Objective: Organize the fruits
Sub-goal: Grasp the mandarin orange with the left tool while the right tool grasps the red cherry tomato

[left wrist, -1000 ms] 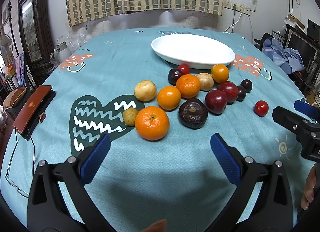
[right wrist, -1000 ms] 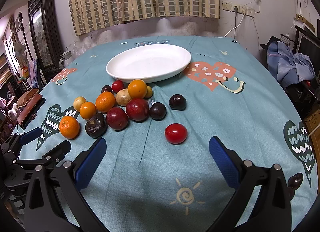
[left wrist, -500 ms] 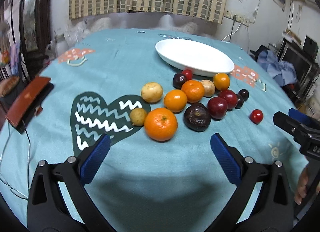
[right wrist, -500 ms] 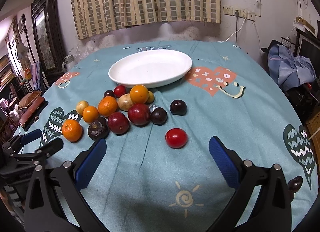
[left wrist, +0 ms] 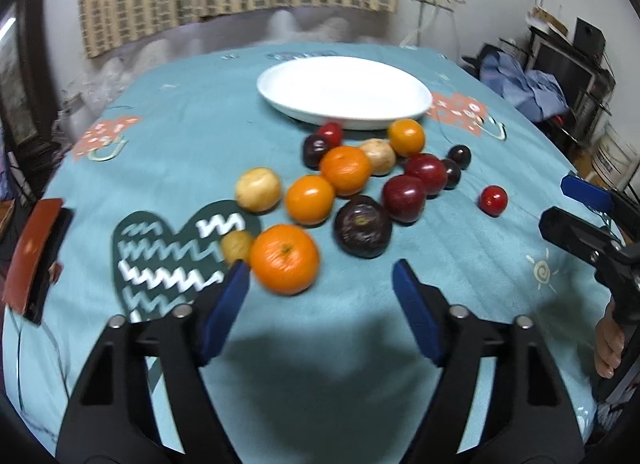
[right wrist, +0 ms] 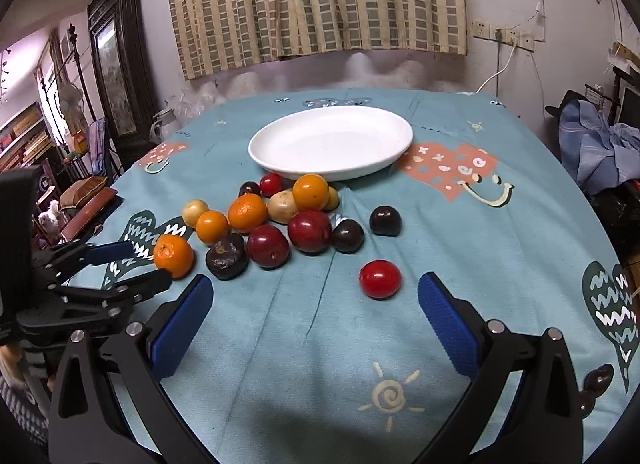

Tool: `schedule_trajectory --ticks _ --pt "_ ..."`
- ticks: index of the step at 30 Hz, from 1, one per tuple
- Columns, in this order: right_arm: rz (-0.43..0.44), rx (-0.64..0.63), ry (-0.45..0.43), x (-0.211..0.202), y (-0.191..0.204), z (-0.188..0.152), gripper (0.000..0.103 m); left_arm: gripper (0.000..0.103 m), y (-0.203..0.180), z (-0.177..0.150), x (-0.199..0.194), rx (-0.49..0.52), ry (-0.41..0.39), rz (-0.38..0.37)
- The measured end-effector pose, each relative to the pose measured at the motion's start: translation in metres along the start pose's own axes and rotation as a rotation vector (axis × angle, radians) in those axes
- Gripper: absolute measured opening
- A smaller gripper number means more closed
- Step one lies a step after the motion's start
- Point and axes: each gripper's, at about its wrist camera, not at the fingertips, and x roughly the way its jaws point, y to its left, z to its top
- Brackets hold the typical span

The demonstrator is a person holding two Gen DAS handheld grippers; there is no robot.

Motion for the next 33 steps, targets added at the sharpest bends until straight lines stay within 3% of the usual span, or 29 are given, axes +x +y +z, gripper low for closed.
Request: schedule_trajectory --ticks 3,11,13,14,15,22,23,24,26,29,33 --pt "0.024 0.018 -0.008 -0.002 -0.005 0.001 0.102 0.072 0.007 0.003 0.011 -0.047 0.012 -0.047" --pt "0.028 0.03 -0.006 -0.001 -0.007 0.001 0.102 0.071 0.017 0.005 0.02 -0.039 -0.018 -0.008" --pt "0.037 0.037 -0.01 -0.001 -0.01 0.001 0.102 0.065 0.027 0.006 0.024 -0.09 0.006 -0.044" --pt "0.036 0.037 -0.011 -0.001 -0.009 0.001 0.102 0.055 0.03 0.005 0.026 -0.099 0.015 -0.053" --pt "0.035 0.036 -0.012 -0.002 -0.01 0.001 0.102 0.052 0.03 0.005 0.027 -0.101 0.023 -0.051" --pt "0.028 0.024 -0.007 0.001 -0.009 0.002 0.102 0.052 0.015 0.004 0.034 -0.026 0.017 0.008" --pt "0.022 0.021 -0.002 0.003 -0.01 0.001 0.102 0.047 0.014 0.004 0.036 -0.021 0.022 0.012" --pt "0.018 0.018 0.007 0.006 -0.01 0.001 0.1 0.047 0.012 0.004 0.037 -0.02 0.025 0.015" --pt "0.019 0.022 0.033 0.011 -0.013 0.001 0.083 0.047 0.013 0.003 0.037 -0.03 0.024 0.016" --pt "0.037 0.035 0.107 0.025 -0.022 0.001 0.071 0.046 0.013 0.001 0.033 -0.038 0.028 -0.01" --pt "-0.067 -0.081 0.16 0.032 -0.023 0.009 0.069 0.046 0.007 -0.004 0.027 -0.025 0.022 -0.043"
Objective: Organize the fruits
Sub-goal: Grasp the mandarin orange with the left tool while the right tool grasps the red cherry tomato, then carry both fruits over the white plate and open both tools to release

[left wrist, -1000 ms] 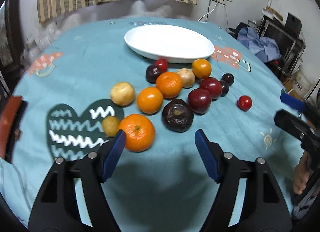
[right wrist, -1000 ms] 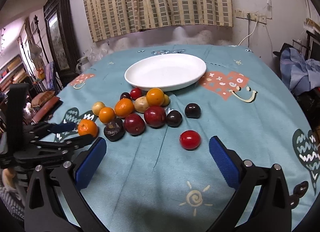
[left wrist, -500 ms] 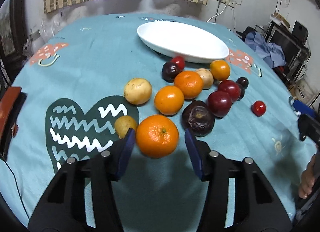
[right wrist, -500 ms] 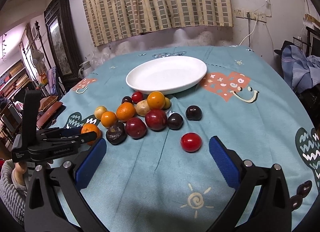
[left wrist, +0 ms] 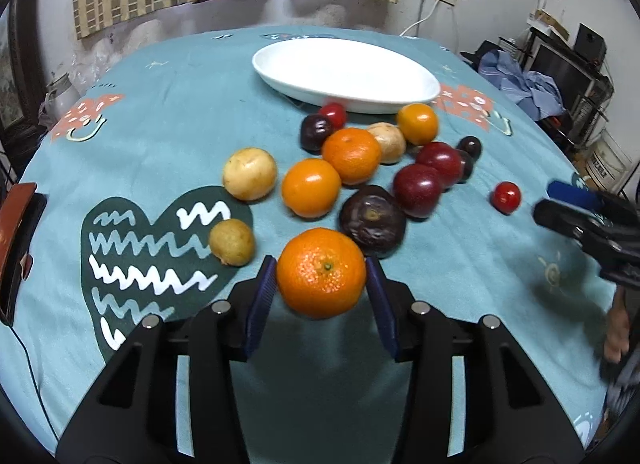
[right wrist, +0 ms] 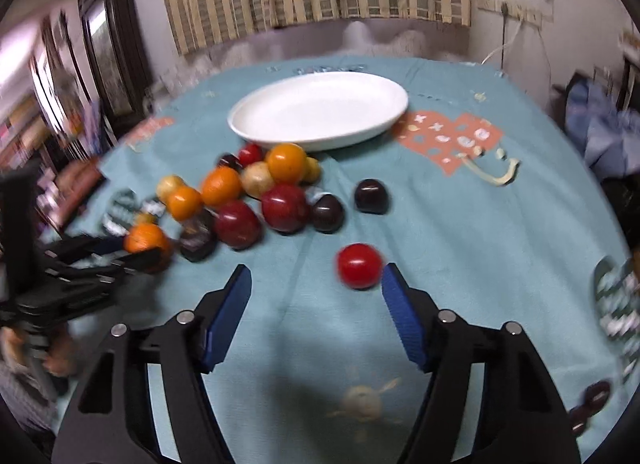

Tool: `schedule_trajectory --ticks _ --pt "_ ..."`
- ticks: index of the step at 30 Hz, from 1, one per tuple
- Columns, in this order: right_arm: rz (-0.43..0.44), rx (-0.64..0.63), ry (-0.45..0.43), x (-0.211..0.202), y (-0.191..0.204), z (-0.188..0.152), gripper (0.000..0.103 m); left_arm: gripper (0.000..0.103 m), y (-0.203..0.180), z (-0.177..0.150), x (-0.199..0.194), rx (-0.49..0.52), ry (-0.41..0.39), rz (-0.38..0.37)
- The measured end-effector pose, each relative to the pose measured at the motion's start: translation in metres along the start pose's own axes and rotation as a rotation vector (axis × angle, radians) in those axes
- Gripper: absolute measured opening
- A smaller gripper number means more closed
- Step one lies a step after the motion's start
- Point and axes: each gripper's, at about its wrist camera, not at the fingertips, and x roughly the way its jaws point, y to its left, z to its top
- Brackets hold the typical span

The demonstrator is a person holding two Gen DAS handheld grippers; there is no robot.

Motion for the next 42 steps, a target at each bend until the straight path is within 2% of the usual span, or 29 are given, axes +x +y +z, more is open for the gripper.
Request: schedule_trajectory --ticks 3,4,10,19,22,24,27,29,31,33,35,38,42 --pt "-0.028 -0.053 0.042 0.014 -0.002 0.003 0.063 0.046 -0.002 -0.001 -0.003 0.003 -0.006 -0.022" --pt "-0.026 -0.061 0.054 0.02 -0.003 0.002 0.058 0.046 -0.002 -0.001 -0.003 0.001 -0.007 -0.022" --pt "0.008 -0.026 0.079 0.045 -0.014 0.0 0.042 0.046 -0.001 -0.001 0.002 -0.006 0.012 -0.024" --pt "0.092 0.043 0.078 0.051 -0.028 -0.001 0.033 0.046 0.001 -0.001 0.006 -0.009 0.018 -0.033" --pt "0.109 0.056 0.042 0.039 -0.029 0.003 0.033 0.046 0.002 0.0 0.003 -0.015 0.002 -0.034" --pt "0.123 0.071 0.007 0.026 -0.033 0.009 0.033 0.046 0.003 0.003 -0.005 -0.021 -0.032 0.003" --pt "0.136 0.054 -0.043 0.0 -0.033 0.035 0.033 0.046 0.004 0.023 -0.013 -0.011 -0.041 0.03" --pt "0.112 0.03 -0.11 -0.018 -0.029 0.067 0.033 0.046 0.002 0.049 -0.018 -0.012 -0.052 0.031" --pt "0.101 0.032 -0.161 -0.022 -0.029 0.093 0.033 0.046 -0.002 0.08 -0.018 -0.007 -0.084 0.032" --pt "0.099 0.066 -0.188 -0.007 -0.032 0.117 0.033 0.046 -0.008 0.107 -0.009 0.002 -0.099 0.029" --pt "0.12 0.103 -0.169 0.019 -0.036 0.128 0.033 0.046 -0.012 0.13 0.009 -0.01 -0.101 0.028" --pt "0.148 0.16 -0.106 0.067 -0.042 0.138 0.034 0.046 -0.009 0.152 0.042 -0.053 -0.057 0.001" --pt "0.095 0.147 -0.011 0.111 -0.04 0.142 0.034 0.047 -0.007 0.16 0.078 -0.076 -0.013 -0.009"
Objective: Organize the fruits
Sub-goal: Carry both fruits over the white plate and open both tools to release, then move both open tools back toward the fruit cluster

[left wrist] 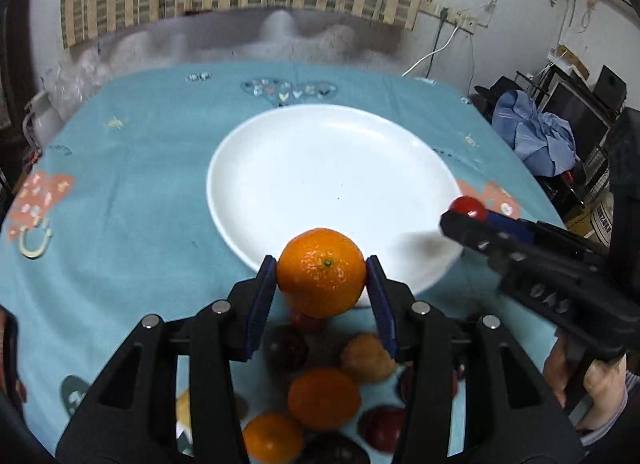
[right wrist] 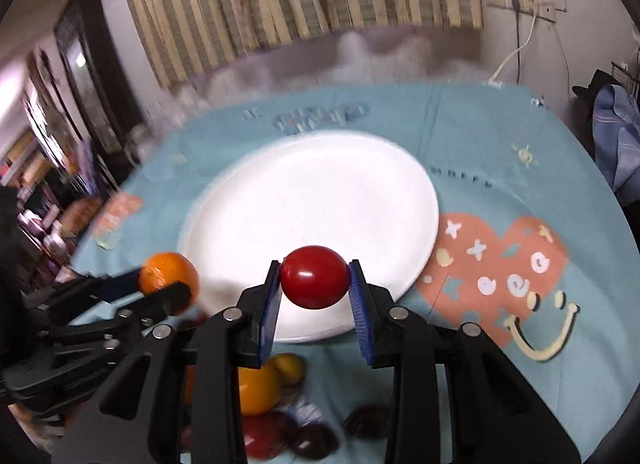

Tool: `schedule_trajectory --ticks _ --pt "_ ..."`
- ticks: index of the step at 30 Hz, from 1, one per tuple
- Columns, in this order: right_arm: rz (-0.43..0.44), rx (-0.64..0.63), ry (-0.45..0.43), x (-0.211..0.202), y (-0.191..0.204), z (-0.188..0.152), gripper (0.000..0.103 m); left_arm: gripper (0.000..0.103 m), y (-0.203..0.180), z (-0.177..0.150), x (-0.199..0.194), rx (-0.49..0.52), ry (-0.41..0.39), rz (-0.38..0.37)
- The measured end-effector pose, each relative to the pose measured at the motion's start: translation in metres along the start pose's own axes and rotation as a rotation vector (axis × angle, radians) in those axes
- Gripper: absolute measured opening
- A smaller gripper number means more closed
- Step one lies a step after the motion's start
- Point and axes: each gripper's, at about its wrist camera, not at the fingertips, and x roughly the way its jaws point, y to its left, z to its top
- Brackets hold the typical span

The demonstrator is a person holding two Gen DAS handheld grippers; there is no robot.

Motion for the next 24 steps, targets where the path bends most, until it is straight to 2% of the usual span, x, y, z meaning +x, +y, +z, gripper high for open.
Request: schedule_trajectory --ticks 1,2,3,4,5,8,12,13,14,17,20,24 --pt "0.008 0.009 -0.006 0.002 -0.002 0.001 0.04 0.047 0.0 0.0 0.004 0.001 0.003 0.003" --pt "0.013 0.017 -0.018 0.001 -0.005 0.001 0.065 0.049 -0.001 -0.002 0.007 0.001 0.001 0.005" --pt "0.0 0.026 -0.043 -0.002 -0.007 0.002 0.075 0.054 -0.001 -0.003 0.007 0.007 -0.006 0.006" --pt "-0.014 0.032 -0.073 -0.008 -0.008 0.002 0.089 0.063 -0.002 -0.004 0.006 0.012 -0.013 0.01" --pt "-0.008 0.032 -0.109 -0.015 -0.009 0.001 0.092 0.069 -0.001 -0.004 0.004 0.013 -0.023 0.014" --pt "-0.012 0.024 -0.157 -0.029 -0.008 0.004 0.092 0.069 0.003 -0.003 -0.008 -0.003 -0.055 0.002" --pt "0.076 0.062 -0.206 -0.065 -0.004 0.005 0.092 0.069 0.017 -0.003 -0.037 -0.035 -0.102 0.02" --pt "0.087 0.062 -0.216 -0.075 -0.001 0.005 0.093 0.07 0.022 -0.005 -0.049 -0.047 -0.121 0.031" --pt "0.088 0.056 -0.226 -0.085 0.003 0.002 0.098 0.073 0.028 -0.009 -0.061 -0.062 -0.137 0.044" --pt "0.042 0.009 -0.215 -0.106 0.016 -0.01 0.102 0.081 0.044 -0.028 -0.09 -0.096 -0.169 0.106" --pt "0.01 -0.046 -0.201 -0.118 0.024 -0.034 0.102 0.082 0.06 -0.062 -0.111 -0.122 -0.179 0.198" --pt "-0.022 -0.096 -0.223 -0.125 0.024 -0.082 0.102 0.081 0.069 -0.103 -0.113 -0.105 -0.163 0.242"
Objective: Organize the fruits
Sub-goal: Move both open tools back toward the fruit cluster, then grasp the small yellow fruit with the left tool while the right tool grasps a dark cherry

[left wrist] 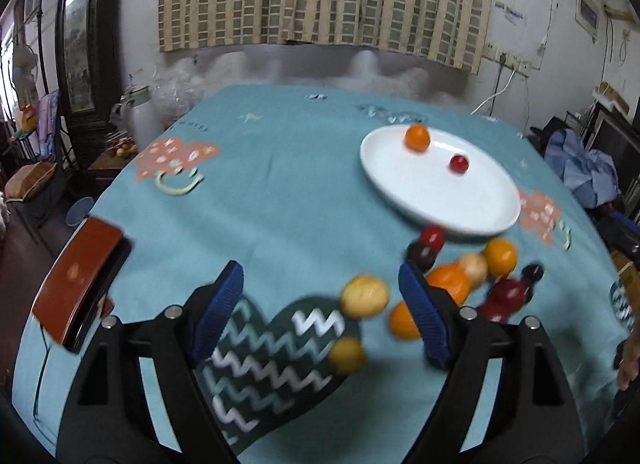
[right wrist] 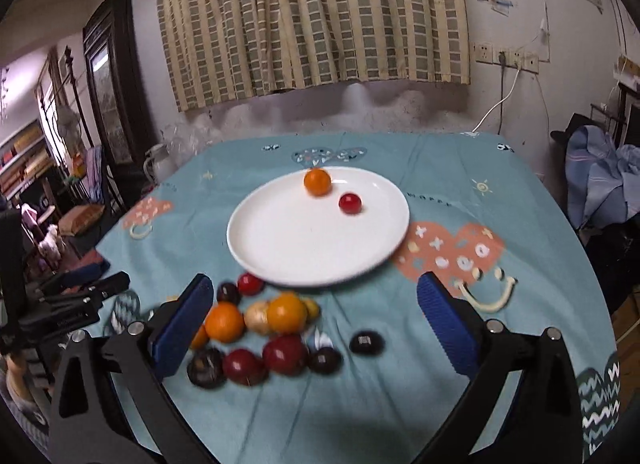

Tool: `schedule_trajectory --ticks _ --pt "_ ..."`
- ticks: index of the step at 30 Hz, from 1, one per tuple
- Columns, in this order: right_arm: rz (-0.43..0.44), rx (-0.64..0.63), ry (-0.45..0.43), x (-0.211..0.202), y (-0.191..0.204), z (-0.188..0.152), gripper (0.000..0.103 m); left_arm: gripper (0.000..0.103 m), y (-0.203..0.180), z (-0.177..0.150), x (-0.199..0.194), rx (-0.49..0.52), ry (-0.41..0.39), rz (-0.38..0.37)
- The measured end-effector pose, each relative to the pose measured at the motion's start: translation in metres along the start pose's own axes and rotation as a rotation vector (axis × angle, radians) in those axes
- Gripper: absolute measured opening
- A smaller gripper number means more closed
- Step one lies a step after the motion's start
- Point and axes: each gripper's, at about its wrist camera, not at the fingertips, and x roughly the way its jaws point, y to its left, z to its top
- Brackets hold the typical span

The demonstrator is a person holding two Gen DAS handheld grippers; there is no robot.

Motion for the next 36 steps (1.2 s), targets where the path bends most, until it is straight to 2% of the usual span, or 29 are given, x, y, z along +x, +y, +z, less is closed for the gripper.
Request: schedule_trajectory --ticks 3,4,6,9,12,16,18,21,25,27,29,32,36 --pt "-0.048 0.009 0.005 0.0 -0.01 -0.025 0.102 0.081 0.005 -0.027 0.006 0.013 0.016 0.007" --pt "-0.054 0.021 0.017 0.0 -0.013 -0.026 0.102 0.081 0.005 -0.033 0.012 0.019 0.047 0.0" --pt "-0.012 0.061 0.004 -0.002 -0.021 -0.024 0.102 0.081 0.0 -0.037 0.013 0.052 0.07 -0.021" --pt "-0.009 0.102 -0.008 -0.005 -0.029 -0.022 0.102 0.081 -0.009 -0.043 0.01 0.103 0.058 -0.01" --pt "-0.017 0.117 0.017 0.001 -0.034 -0.023 0.102 0.081 -0.021 -0.049 0.011 0.159 0.066 -0.023" --pt "-0.016 0.115 0.04 0.003 -0.032 -0.029 0.102 0.08 -0.024 -0.047 0.018 0.16 0.087 -0.029" --pt "-0.02 0.108 0.039 0.003 -0.03 -0.029 0.102 0.075 -0.021 -0.046 0.021 0.145 0.092 -0.04" --pt "-0.021 0.104 0.042 0.003 -0.029 -0.03 0.102 0.057 -0.021 -0.046 0.029 0.145 0.118 -0.05" --pt "-0.026 0.108 0.045 0.005 -0.031 -0.03 0.102 0.05 -0.022 -0.047 0.038 0.149 0.151 -0.058" --pt "-0.035 0.107 0.054 0.007 -0.032 -0.031 0.102 0.034 -0.021 -0.046 0.041 0.139 0.151 -0.072" --pt "-0.055 0.099 0.069 0.012 -0.033 -0.032 0.102 0.028 -0.019 -0.046 0.046 0.126 0.173 -0.089" --pt "-0.086 0.087 0.095 0.021 -0.037 -0.035 0.102 0.028 -0.02 -0.048 0.047 0.126 0.176 -0.095" --pt "-0.071 0.096 0.104 0.027 -0.044 -0.037 0.102 0.028 -0.017 -0.047 0.042 0.12 0.158 -0.084"
